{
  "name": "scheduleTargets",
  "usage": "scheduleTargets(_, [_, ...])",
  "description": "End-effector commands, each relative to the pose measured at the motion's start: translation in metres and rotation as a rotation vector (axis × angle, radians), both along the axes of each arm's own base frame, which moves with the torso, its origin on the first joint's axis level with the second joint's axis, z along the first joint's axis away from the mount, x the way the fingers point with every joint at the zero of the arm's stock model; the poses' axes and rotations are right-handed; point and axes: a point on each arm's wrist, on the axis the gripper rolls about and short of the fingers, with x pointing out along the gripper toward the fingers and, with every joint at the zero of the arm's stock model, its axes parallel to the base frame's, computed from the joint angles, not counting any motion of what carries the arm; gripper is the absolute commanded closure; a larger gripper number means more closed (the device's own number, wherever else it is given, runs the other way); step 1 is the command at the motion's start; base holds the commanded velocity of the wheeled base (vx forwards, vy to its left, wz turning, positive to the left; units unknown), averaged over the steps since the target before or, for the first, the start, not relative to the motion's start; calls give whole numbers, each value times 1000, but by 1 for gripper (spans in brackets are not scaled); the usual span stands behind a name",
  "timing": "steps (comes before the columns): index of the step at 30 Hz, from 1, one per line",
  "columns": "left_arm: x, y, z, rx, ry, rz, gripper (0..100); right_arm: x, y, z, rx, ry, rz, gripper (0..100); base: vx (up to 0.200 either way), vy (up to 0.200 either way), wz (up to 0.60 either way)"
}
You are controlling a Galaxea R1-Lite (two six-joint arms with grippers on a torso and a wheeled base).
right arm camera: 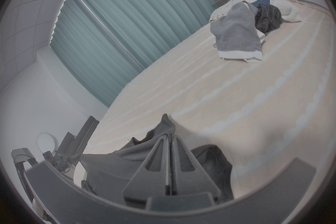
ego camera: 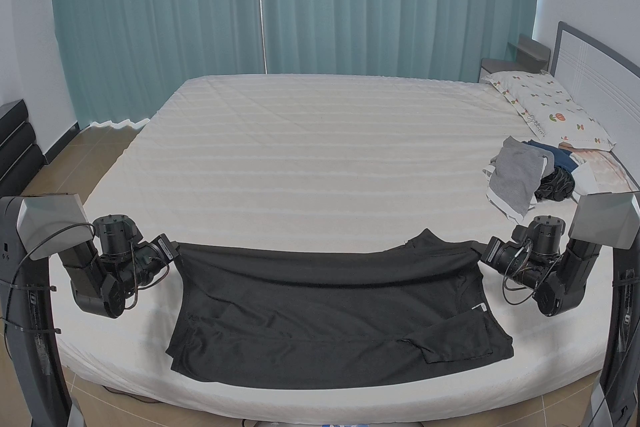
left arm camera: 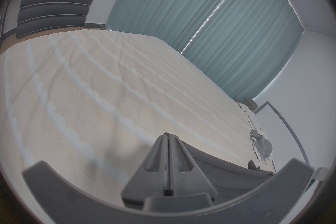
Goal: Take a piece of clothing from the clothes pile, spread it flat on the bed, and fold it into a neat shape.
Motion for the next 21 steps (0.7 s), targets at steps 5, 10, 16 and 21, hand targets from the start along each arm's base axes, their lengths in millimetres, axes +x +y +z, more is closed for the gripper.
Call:
scheduleTargets(5, [-20,1,-11,15,25,-26,100,-23,3,-11,-15,66,11,100,0,0,0])
scheduleTargets(10, [-32,-1,-20,8,31,-37,100,-36,2,-21,1,86,11,100,0,0,0])
scheduleTargets(16, [-46,2,-23,11,9,-33,100,-46,-2,-26,2,75,-1,100,0,0,0])
scheduleTargets(21, [-54,6,-29,43,9,-59,100,-51,-2,-28,8,97,18,100,0,0,0])
